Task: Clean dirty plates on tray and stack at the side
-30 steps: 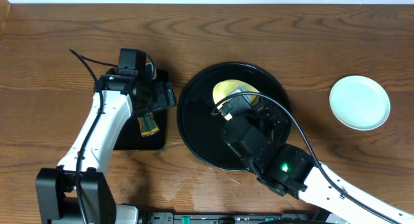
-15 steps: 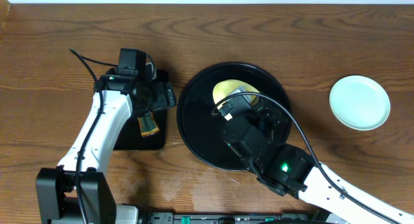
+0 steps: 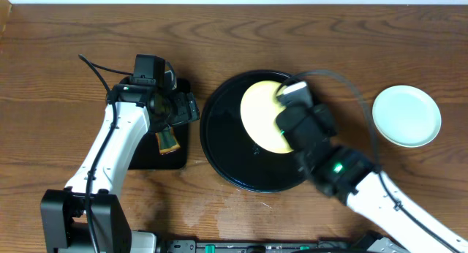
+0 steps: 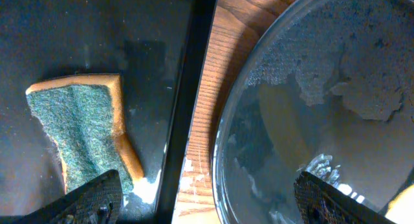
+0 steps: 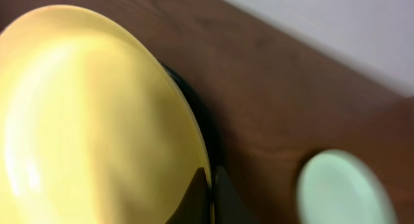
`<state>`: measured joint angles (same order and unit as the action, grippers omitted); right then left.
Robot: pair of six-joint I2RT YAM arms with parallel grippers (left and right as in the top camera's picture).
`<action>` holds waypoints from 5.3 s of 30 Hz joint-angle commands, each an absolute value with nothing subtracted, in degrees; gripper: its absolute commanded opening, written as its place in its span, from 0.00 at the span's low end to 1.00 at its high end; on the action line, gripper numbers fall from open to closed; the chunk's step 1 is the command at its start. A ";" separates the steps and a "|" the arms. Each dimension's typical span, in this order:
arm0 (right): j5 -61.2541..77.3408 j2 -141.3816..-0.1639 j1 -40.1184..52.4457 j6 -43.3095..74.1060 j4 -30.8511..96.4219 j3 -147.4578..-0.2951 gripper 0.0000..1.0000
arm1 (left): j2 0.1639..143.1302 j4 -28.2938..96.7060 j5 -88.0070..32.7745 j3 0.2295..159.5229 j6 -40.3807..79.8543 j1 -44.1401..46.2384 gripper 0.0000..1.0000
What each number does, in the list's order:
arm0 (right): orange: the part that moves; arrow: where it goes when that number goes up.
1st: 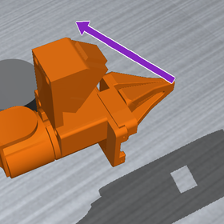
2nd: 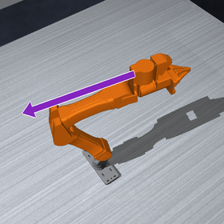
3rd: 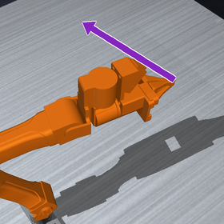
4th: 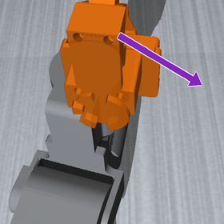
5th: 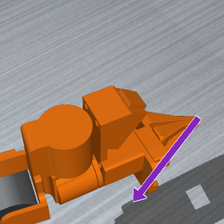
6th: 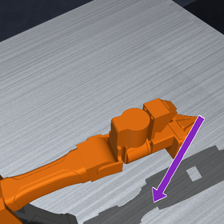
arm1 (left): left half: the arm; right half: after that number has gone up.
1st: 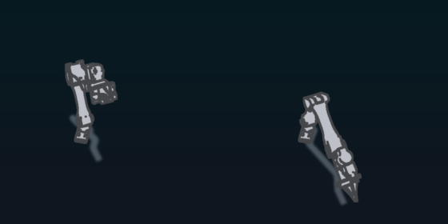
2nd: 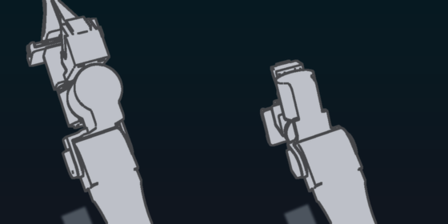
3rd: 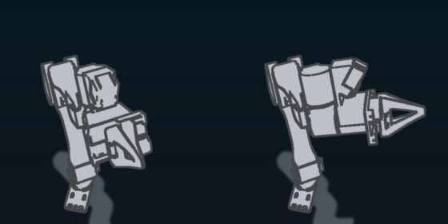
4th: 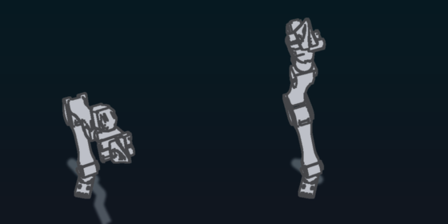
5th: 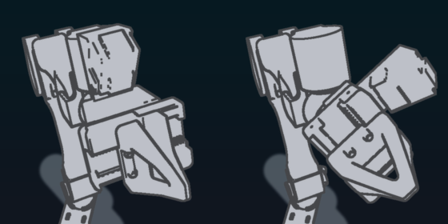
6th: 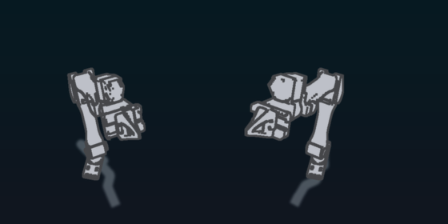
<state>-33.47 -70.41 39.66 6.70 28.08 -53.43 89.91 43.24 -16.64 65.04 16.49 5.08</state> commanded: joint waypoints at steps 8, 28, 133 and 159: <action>10.98 -69.54 2.31 22.94 29.56 -53.52 0.01 | 89.91 43.40 -17.32 65.84 16.32 5.21 0.86; 10.59 -87.07 -41.58 29.80 28.49 -53.52 0.01 | 89.91 43.40 -17.32 65.84 16.32 5.21 0.86; 6.02 -0.49 7.75 -7.38 3.70 -0.32 0.99 | 89.91 43.40 -17.32 65.84 16.32 5.21 0.86; 6.04 -0.49 7.75 -7.38 3.70 -0.32 0.99 | 54.00 16.25 -1.87 49.74 9.47 5.43 0.86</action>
<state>6.37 -0.69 8.54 -6.76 3.51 -0.40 61.04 21.45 -5.39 56.42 14.85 6.24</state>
